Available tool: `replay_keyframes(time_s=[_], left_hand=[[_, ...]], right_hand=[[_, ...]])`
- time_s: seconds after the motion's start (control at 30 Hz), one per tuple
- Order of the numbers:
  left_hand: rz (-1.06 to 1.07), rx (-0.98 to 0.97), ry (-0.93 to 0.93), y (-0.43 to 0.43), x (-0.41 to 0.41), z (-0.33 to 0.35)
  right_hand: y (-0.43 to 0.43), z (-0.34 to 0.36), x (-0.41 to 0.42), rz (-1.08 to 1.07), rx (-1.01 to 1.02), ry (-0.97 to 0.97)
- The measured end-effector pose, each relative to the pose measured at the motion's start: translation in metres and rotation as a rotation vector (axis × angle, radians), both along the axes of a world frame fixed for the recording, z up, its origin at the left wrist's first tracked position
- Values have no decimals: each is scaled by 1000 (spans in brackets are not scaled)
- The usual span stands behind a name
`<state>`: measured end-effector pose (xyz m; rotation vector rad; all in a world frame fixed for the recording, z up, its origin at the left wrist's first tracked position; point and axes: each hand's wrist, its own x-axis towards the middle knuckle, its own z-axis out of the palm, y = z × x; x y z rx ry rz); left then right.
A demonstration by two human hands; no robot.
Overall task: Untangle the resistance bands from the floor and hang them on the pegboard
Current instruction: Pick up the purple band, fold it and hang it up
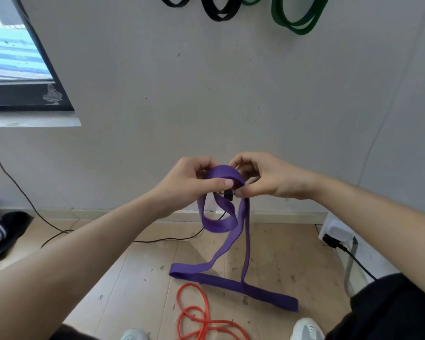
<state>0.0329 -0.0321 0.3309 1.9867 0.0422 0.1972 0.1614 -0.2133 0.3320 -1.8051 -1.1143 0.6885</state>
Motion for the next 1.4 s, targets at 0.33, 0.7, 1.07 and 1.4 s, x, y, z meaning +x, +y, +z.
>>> replay_keyframes(time_s=[0.33, 0.7, 1.07, 1.4], left_hand=[[207, -295, -265, 16, -4, 21], [364, -139, -127, 65, -14, 6], [177, 2, 198, 52, -11, -10], [64, -296, -12, 8, 8, 3]], right_hand=[[16, -46, 3, 11, -164, 15], [2, -20, 31, -238, -22, 158], [6, 32, 9, -281, 394, 40], [16, 21, -9, -150, 197, -174]])
